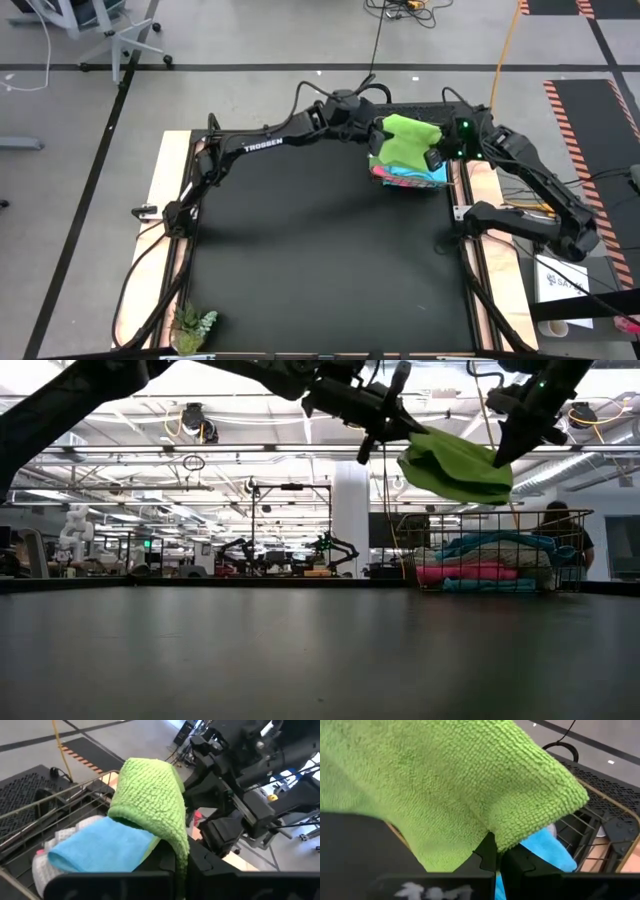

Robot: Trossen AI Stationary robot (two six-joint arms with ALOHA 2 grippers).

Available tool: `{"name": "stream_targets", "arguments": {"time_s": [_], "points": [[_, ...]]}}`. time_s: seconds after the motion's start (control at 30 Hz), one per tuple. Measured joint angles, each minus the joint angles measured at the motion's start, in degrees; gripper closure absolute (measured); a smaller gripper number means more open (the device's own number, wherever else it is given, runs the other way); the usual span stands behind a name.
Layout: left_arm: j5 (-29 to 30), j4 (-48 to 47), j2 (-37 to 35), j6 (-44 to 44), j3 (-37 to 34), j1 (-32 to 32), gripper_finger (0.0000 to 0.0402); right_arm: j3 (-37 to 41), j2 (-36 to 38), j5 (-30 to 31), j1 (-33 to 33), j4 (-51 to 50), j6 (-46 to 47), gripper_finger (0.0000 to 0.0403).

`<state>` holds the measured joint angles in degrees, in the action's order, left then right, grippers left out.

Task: Fold microfiber towels
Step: Put the green folded towel into the gold wire basket

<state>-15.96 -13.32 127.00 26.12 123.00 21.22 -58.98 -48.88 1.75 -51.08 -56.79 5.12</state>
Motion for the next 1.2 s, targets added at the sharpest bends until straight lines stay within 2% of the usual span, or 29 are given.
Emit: {"name": "stream_targets", "arguments": {"time_s": [0.37, 0.6, 0.8, 1.03, 1.2], "points": [[2.3, 2.0, 0.3, 0.6, -0.1, -0.3, 0.0392, 0.0, 0.0, -2.0, -3.1, 1.4, -1.4, 0.0403], [1.6, 3.5, 3.5, 3.1, 0.0, -0.5, 0.0395, 0.5, -0.3, -0.5, -4.6, -0.5, -0.6, 0.0403], [1.6, 3.7, 6.0, 4.3, 0.0, -0.7, 0.0394, 5.7, -0.4, 1.2, -4.7, 0.6, 2.9, 0.0403], [1.7, 3.5, 8.2, 4.3, 0.0, -0.7, 0.0386, 14.0, -0.4, 2.7, -4.7, 8.6, 7.1, 0.0403], [1.6, 3.4, 10.0, 4.2, 0.0, -0.1, 0.0395, 15.6, -0.4, 4.5, -4.7, 11.0, 7.9, 0.0403]]}}
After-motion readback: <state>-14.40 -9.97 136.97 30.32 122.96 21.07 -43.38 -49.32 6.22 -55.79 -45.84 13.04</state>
